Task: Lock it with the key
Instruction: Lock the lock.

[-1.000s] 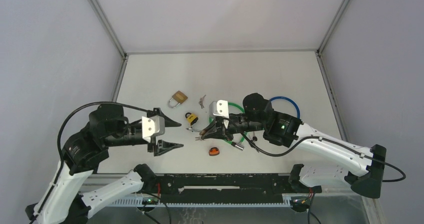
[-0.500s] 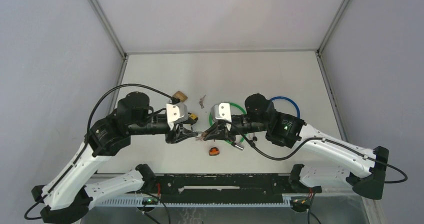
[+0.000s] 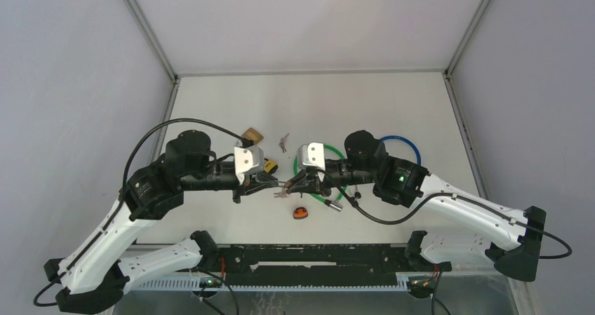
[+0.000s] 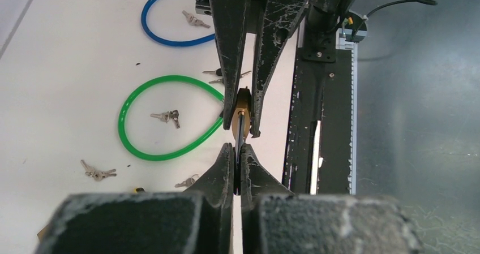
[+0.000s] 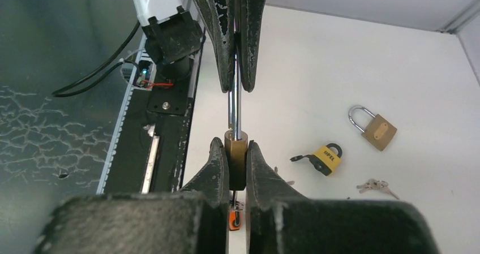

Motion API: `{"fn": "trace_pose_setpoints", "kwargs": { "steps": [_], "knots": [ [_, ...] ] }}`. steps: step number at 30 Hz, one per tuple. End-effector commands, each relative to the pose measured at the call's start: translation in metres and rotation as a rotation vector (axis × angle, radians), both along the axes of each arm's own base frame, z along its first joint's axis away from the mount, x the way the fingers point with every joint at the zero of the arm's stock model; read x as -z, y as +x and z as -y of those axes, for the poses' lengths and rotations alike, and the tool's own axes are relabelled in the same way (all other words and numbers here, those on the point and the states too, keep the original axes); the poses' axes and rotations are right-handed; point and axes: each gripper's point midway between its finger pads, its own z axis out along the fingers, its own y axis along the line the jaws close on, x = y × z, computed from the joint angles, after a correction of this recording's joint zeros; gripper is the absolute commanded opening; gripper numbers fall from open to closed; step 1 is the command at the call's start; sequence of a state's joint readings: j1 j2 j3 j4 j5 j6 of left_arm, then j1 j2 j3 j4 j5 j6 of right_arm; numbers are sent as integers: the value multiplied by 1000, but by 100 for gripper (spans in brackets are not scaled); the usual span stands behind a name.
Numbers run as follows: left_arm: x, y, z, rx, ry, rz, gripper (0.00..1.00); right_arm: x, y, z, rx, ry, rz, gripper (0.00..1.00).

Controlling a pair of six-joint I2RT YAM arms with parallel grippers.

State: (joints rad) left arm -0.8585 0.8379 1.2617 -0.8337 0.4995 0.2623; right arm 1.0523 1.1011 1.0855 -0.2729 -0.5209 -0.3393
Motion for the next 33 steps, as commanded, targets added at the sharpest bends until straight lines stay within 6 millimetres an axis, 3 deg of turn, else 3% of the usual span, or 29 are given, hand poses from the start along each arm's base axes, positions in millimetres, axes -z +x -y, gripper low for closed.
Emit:
{"fn": "trace_pose_setpoints", "kwargs": {
  "steps": [1, 2, 4, 11, 15, 16, 18, 21, 25, 33],
  "knots": [
    [-19, 16, 2, -63, -47, 93, 0, -40, 19, 4, 101, 102, 65, 24],
    [-29, 22, 1, -83, -68, 139, 0, -37, 22, 6, 115, 89, 62, 38],
    [-46, 27, 0, -95, -99, 208, 0, -32, 20, 11, 105, 72, 42, 49],
    [-61, 30, -1, -94, -122, 291, 0, -29, 24, 28, 131, 151, 48, 61],
    [-84, 24, 2, -104, -206, 242, 0, -41, 29, 40, 123, 275, -26, 67],
    [-88, 20, 2, -103, -237, 222, 0, -44, 31, 43, 124, 307, -51, 72],
    [-99, 15, 3, -105, -319, 191, 0, -57, 35, 49, 139, 385, -92, 98],
    [-102, 4, 6, -75, -396, 151, 0, -70, 36, 55, 156, 477, -162, 99],
    [-101, -4, 13, -42, -466, 69, 0, -79, 16, 59, 67, 507, -205, 99],
    [-113, -10, 17, 15, -557, 131, 0, -86, 6, 61, 18, 507, -234, 98]
  ]
}}
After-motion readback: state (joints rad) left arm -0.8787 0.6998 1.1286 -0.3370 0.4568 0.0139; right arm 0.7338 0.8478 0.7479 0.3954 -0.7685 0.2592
